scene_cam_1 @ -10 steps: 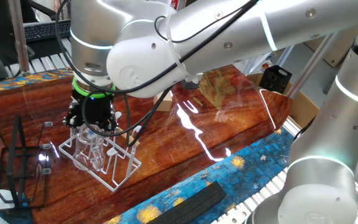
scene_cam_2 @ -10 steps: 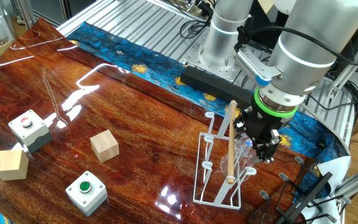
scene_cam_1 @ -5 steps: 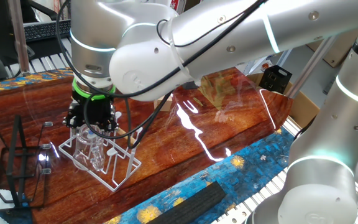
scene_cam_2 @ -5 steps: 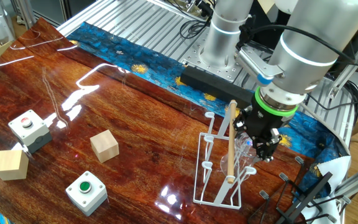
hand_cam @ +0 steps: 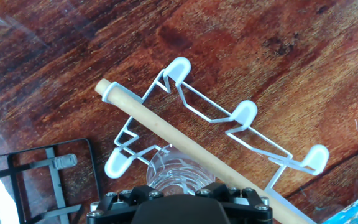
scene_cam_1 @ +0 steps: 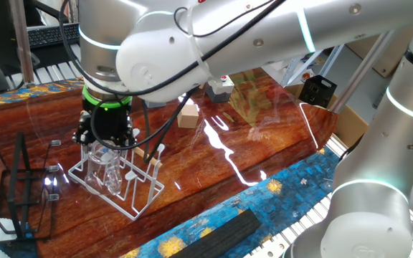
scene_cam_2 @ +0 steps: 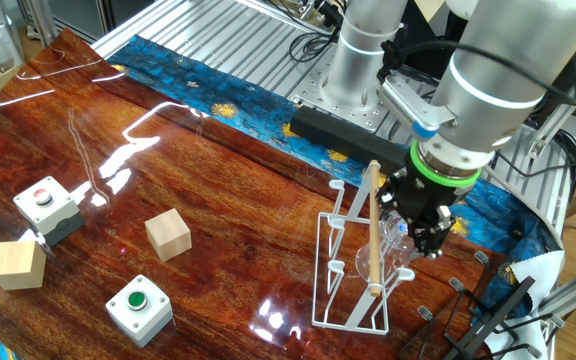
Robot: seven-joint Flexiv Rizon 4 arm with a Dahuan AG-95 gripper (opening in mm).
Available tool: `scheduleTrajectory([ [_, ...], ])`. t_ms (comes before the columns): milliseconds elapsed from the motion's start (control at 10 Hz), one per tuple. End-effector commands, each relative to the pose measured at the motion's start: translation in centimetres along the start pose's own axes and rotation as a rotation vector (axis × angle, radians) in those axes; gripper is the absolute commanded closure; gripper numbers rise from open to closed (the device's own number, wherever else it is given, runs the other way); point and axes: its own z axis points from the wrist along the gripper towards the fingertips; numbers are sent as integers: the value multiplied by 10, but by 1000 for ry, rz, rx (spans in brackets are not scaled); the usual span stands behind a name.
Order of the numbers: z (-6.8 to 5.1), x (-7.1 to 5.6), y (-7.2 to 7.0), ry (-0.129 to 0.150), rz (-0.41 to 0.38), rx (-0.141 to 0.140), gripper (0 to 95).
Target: Take the cup off the cup rack
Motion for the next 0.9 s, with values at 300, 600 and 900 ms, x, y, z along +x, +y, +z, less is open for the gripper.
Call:
scheduleTrajectory([
  [300,-16,2,0,12,-3,11,950],
  [600,-37,0,1,20,-12,17,950],
  [900,-64,-2,-1,30,-29,26,950],
])
